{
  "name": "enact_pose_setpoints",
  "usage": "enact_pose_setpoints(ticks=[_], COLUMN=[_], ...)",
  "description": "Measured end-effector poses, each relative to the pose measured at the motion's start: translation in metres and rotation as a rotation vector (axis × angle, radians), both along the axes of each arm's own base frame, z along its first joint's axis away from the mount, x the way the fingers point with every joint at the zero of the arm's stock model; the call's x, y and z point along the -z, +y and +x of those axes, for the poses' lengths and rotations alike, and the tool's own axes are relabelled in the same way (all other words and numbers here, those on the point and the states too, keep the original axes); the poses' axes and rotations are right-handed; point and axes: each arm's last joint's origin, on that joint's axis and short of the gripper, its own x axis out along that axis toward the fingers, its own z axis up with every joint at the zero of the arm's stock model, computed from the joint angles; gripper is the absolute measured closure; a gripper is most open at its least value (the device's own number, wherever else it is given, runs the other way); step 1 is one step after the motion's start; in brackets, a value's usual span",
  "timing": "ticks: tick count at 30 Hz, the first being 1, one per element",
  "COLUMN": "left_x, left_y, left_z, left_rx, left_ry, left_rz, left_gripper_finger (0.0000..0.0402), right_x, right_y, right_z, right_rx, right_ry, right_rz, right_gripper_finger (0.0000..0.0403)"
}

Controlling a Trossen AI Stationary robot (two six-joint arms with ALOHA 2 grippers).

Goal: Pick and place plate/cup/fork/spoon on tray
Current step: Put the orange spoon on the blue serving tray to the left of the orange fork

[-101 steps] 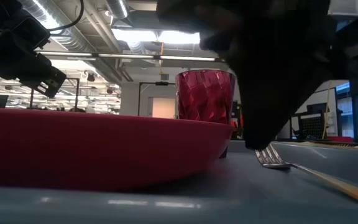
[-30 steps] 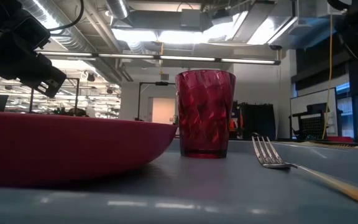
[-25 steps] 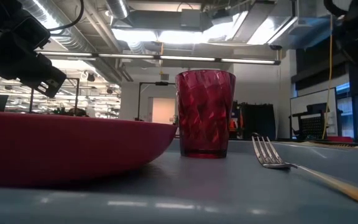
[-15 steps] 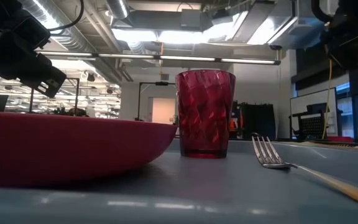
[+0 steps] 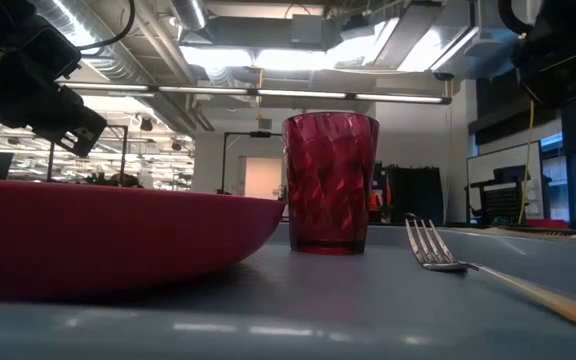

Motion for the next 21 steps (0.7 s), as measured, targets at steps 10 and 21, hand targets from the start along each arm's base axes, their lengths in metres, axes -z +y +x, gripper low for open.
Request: enact_pose_setpoints(ticks=[10,21], left_x=[0.0000,0.0000], left_y=[0.0000,0.0000], left_z=[0.0000,0.0000], left_rx=[0.000,0.001], left_ry=[0.000,0.000], left_rz=[0.000,0.000], left_gripper_finger=[0.0333,0.0333], right_x=[0.0021,0.0034], right_y=[-0.0051,0.0017], right_z=[-0.0039,-0.0067], right_rx=[0.140,0.107], right_ry=[0.025,0.034], right_rz=[-0.032,-0.004], right_gripper_finger=[0.0323,0.0250])
